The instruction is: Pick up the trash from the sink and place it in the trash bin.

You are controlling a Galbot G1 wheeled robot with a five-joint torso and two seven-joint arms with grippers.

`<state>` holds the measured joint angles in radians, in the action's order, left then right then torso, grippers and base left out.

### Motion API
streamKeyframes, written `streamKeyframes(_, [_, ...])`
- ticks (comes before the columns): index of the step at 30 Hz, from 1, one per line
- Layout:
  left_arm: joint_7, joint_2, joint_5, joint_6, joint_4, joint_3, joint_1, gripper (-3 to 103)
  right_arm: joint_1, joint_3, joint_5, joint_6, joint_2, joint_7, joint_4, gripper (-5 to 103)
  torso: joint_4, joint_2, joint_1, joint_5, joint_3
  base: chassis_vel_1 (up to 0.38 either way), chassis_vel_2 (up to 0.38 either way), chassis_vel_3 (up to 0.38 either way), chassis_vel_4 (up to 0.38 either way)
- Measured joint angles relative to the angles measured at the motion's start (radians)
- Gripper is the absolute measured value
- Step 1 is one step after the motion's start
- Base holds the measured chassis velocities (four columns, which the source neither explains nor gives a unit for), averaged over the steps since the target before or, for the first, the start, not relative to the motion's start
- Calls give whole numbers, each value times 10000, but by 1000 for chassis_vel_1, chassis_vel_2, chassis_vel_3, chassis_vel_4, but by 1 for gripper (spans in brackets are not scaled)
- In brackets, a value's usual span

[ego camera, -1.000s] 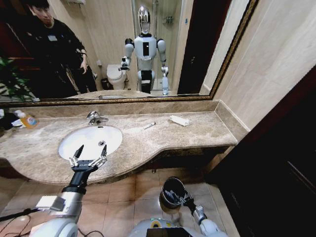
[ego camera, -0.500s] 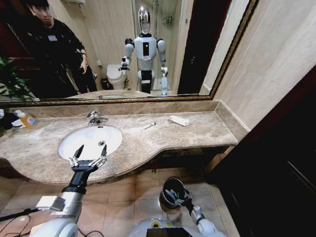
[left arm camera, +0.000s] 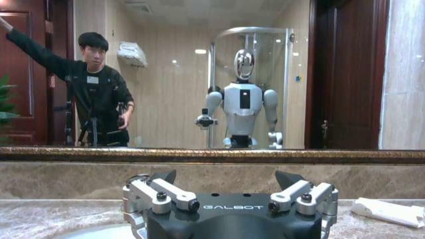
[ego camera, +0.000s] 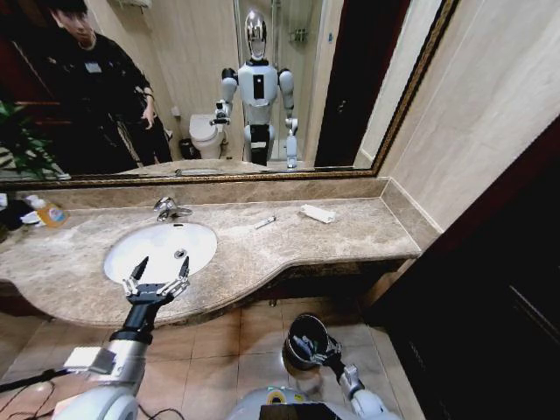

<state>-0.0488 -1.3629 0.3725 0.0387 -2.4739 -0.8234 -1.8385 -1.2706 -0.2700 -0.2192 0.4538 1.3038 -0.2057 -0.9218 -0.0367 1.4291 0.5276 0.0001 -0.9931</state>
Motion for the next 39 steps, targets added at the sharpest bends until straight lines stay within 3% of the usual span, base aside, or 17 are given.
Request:
streamKeyframes(10, [-1, 0, 0, 0, 1, 1, 0, 100, -1468, -434, -293, -1129, -722, 351, -4244, 100, 2, 0, 0, -3, 0, 0, 0, 0, 0])
streamKeyframes(16, [0, 0, 0, 0, 0, 0, 0, 100, -1972, -916, 197, -966, -753, 352, -5821, 100, -1, 0, 0, -2, 0, 0, 0, 0, 0])
streamKeyframes(25, [0, 0, 0, 0, 0, 0, 0, 100, -1854, -1377, 144, -794, -791, 404, -6927, 100, -1, 0, 0, -1, 0, 0, 0, 0, 0])
streamKeyframes(34, [0, 0, 0, 0, 0, 0, 0, 100, -1288, -1595, 90, -1693, -939, 415, -8349, 100, 0, 0, 0, -2, 0, 0, 0, 0, 0])
streamKeyframes(39, [0, 0, 0, 0, 0, 0, 0, 100, -80, -1214, 99, -2456, -1144, 461, -8292, 100, -3, 0, 0, -2, 0, 0, 0, 0, 0])
